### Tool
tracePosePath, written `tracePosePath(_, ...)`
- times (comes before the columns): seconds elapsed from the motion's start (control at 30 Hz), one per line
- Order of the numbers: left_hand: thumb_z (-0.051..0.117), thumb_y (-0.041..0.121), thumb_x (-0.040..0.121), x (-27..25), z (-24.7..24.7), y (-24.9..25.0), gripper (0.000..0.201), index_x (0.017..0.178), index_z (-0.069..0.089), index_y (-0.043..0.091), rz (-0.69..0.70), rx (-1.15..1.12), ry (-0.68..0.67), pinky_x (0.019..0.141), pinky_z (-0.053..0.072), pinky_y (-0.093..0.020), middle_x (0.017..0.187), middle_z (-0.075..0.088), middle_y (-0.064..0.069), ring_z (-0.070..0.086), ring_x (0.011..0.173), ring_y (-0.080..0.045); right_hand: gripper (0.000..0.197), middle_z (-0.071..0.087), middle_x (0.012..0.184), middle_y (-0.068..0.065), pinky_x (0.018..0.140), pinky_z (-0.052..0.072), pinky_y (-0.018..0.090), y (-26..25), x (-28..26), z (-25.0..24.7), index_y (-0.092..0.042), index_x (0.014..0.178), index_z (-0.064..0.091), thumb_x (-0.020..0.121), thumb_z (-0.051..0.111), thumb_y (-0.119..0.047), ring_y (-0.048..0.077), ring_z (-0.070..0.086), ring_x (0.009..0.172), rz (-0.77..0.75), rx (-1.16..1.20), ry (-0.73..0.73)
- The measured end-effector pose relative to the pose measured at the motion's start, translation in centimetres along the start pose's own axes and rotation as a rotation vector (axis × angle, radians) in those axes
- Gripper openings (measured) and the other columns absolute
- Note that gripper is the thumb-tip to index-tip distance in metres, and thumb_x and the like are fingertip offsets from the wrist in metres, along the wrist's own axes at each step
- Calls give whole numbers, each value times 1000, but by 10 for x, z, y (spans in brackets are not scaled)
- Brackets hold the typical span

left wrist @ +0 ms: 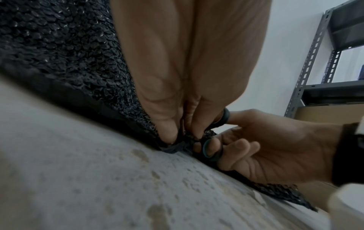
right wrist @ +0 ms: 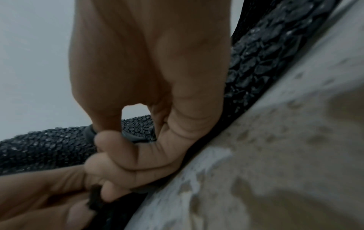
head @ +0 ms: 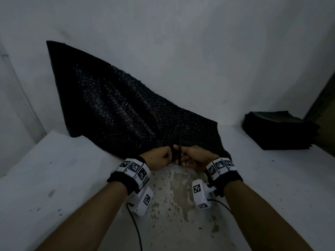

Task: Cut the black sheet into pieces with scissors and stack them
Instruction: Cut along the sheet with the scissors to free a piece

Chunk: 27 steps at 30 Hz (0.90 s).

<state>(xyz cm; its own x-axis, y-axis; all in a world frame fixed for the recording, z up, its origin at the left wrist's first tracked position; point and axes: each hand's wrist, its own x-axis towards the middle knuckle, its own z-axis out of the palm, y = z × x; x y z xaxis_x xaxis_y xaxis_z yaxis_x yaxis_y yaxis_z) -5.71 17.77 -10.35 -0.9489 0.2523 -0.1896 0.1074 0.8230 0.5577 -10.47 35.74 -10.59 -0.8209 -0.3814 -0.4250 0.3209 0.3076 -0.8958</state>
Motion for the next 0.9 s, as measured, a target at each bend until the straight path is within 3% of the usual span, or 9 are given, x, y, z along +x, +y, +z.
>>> tracePosePath(0.1, 40, 25, 105, -2, -2, 1, 13, 101, 52, 20, 0, -17, -22, 63, 39, -28, 85, 51, 4, 45, 69, -13, 48, 70, 68, 8, 51, 48, 21, -3, 1, -1, -3, 81, 73, 91, 67, -49, 12, 55, 50, -24, -67, -9)
tracePosePath(0.23, 42, 23, 104, -3, -2, 1, 12, 98, 52, 22, 7, -26, -12, 64, 40, -28, 84, 51, 5, 45, 69, -12, 45, 70, 72, 11, 51, 47, 23, -1, 3, -4, -3, 80, 73, 87, 72, -48, 14, 54, 50, -33, -48, 3)
tracePosePath(0.4, 48, 28, 102, -4, -4, 11, 15, 106, 61, 19, -5, -14, -24, 71, 45, -28, 96, 58, 3, 52, 79, -11, 46, 71, 74, 12, 50, 47, 22, 6, 2, -8, -2, 83, 72, 86, 73, -48, 14, 56, 51, -32, -2, 17)
tracePosePath(0.53, 49, 20, 100, 10, -23, 11, 17, 99, 66, 18, -13, -1, 164, 80, 56, -33, 104, 67, -5, 65, 90, -19, 44, 70, 79, 14, 51, 45, 22, 7, 3, -8, -4, 81, 72, 86, 73, -47, 14, 54, 53, -17, 23, -18)
tracePosePath(0.6, 51, 16, 98, 23, -32, 7, 17, 108, 65, 18, -13, 97, 225, 83, 53, -30, 115, 65, -9, 63, 100, -24, 44, 71, 78, 14, 54, 47, 24, 8, 6, -10, -4, 82, 72, 85, 74, -47, 15, 55, 54, -3, 33, -28)
tracePosePath(0.73, 66, 28, 94, 41, -35, 1, 58, 147, 43, 22, -49, 291, 7, 106, 40, -32, 147, 47, -5, 46, 133, -27, 46, 72, 83, 15, 59, 51, 26, 7, 10, -11, -3, 94, 71, 85, 75, -47, 16, 58, 56, 19, 48, -50)
tracePosePath(0.8, 68, 38, 92, 45, -35, -3, 71, 153, 34, 28, -75, 329, -51, 109, 37, -32, 154, 40, -3, 41, 138, -26, 46, 72, 83, 15, 59, 51, 26, 6, 13, -11, -3, 96, 71, 86, 73, -47, 16, 59, 56, 15, 43, -53)
tracePosePath(0.9, 68, 44, 91, 49, -36, -12, 72, 153, 33, 32, -83, 319, -53, 106, 37, -28, 153, 42, 0, 42, 136, -24, 48, 70, 86, 16, 61, 50, 26, 5, 19, -12, -2, 95, 73, 86, 73, -49, 16, 58, 57, 11, 5, -63)
